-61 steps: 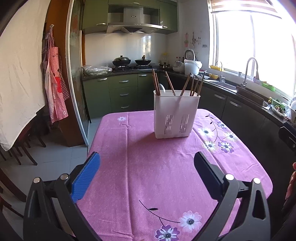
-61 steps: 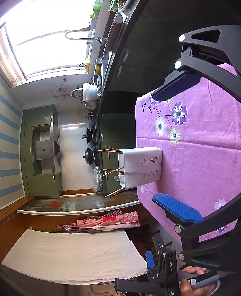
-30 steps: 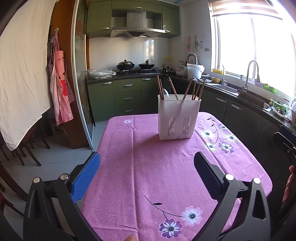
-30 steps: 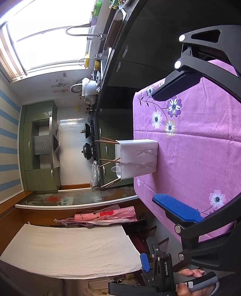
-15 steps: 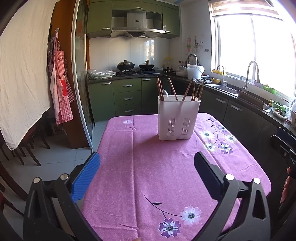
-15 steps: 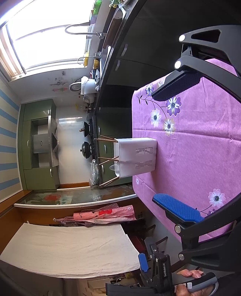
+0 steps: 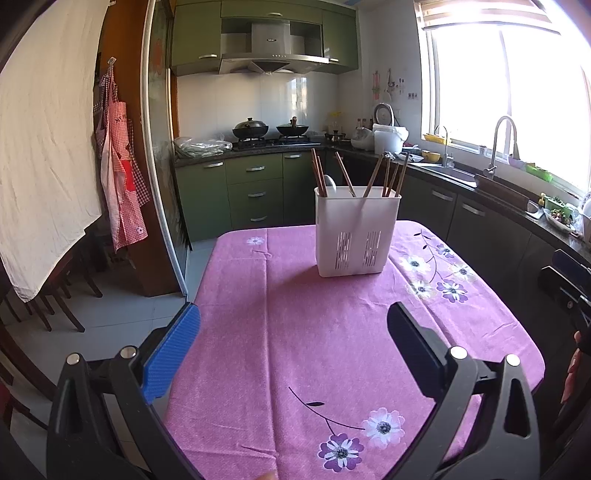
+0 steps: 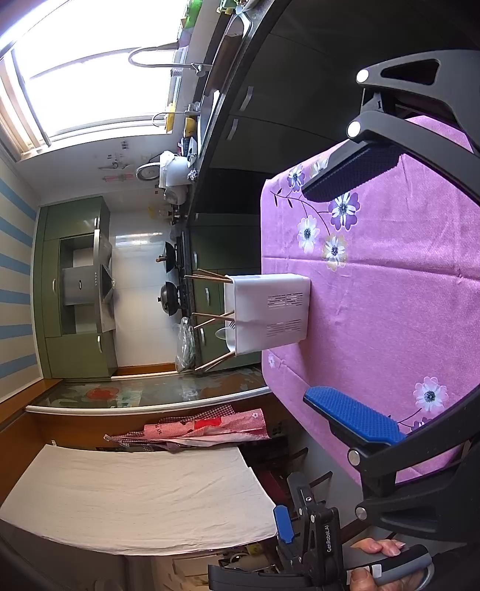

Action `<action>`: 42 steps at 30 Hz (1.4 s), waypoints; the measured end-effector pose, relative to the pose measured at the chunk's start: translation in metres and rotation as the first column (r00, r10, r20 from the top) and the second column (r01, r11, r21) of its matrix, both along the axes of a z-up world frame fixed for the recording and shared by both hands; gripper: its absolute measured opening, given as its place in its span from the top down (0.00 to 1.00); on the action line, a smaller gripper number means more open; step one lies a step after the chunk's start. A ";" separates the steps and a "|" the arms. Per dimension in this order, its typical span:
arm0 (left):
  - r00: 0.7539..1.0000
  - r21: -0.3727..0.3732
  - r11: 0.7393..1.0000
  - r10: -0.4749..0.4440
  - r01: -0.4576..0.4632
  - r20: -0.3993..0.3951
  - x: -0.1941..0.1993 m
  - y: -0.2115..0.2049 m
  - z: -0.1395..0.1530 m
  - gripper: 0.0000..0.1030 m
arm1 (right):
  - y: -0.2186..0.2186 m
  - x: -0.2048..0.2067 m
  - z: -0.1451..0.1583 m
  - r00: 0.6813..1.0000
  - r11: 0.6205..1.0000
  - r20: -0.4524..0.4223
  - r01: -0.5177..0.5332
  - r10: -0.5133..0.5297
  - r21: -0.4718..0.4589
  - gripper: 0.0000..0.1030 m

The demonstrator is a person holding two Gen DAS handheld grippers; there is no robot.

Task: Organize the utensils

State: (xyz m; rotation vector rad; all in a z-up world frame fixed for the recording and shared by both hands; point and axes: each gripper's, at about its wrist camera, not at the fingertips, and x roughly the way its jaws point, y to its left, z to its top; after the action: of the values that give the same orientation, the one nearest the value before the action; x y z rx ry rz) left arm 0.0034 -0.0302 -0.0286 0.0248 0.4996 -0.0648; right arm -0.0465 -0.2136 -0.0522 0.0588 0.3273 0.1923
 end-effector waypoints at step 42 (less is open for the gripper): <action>1.000 0.036 0.999 -0.008 0.008 0.019 -0.001 -0.014 -0.003 0.06 | 0.001 0.007 -0.009 1.000 1.000 -0.015 -0.009 0.009 -0.010 0.04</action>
State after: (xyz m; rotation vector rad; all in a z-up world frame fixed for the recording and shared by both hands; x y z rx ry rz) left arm 0.0022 -0.0440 -0.0318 0.0630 0.4817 -0.0633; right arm -0.0397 -0.2127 -0.0608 0.0486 0.3436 0.1993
